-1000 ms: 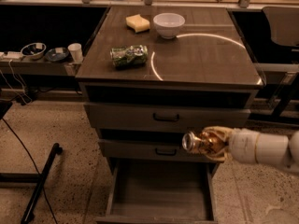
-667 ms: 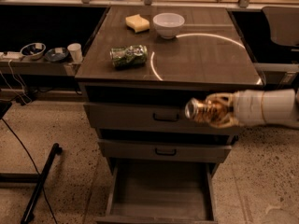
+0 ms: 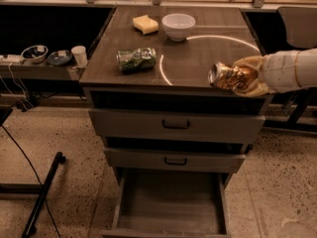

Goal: Pick orange can from bottom drawer and place on counter

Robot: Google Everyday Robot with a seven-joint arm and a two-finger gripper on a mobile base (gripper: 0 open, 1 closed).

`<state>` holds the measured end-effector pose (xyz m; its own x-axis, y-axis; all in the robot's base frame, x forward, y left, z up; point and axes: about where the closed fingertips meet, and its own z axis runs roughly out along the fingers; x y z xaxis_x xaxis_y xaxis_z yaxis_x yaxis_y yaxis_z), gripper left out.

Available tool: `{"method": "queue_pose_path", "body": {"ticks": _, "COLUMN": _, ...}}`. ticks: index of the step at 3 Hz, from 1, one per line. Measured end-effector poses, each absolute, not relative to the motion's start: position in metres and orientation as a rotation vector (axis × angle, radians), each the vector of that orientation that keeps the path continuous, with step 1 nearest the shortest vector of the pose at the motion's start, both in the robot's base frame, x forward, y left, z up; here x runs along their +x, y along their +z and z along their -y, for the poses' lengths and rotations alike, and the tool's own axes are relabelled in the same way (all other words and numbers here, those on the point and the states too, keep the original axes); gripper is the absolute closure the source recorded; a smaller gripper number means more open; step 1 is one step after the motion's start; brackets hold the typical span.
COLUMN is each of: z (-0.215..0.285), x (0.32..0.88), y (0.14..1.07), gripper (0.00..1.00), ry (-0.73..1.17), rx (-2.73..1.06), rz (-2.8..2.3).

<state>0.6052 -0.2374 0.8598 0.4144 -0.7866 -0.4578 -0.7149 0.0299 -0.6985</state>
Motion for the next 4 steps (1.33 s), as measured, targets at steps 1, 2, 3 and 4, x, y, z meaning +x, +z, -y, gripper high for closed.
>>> {"method": "queue_pose_path", "body": {"ticks": 1, "z": 0.239, "x": 0.608, "y": 0.865, "gripper": 1.0, "ry": -0.096, "rx": -1.7, "rz": -1.326}}
{"method": "queue_pose_path", "body": {"ticks": 2, "z": 0.245, "x": 0.622, "y": 0.884, "gripper": 1.0, "ry": -0.083, "rx": -1.712, "rz": -1.382}}
{"method": "queue_pose_path", "body": {"ticks": 3, "z": 0.247, "x": 0.654, "y": 0.869, "gripper": 1.0, "ry": 0.053, "rx": -1.715, "rz": -1.524}}
{"method": "queue_pose_path", "body": {"ticks": 4, "z": 0.239, "x": 0.684, "y": 0.868, "gripper": 1.0, "ry": 0.249, "rx": -1.667, "rz": -1.7}}
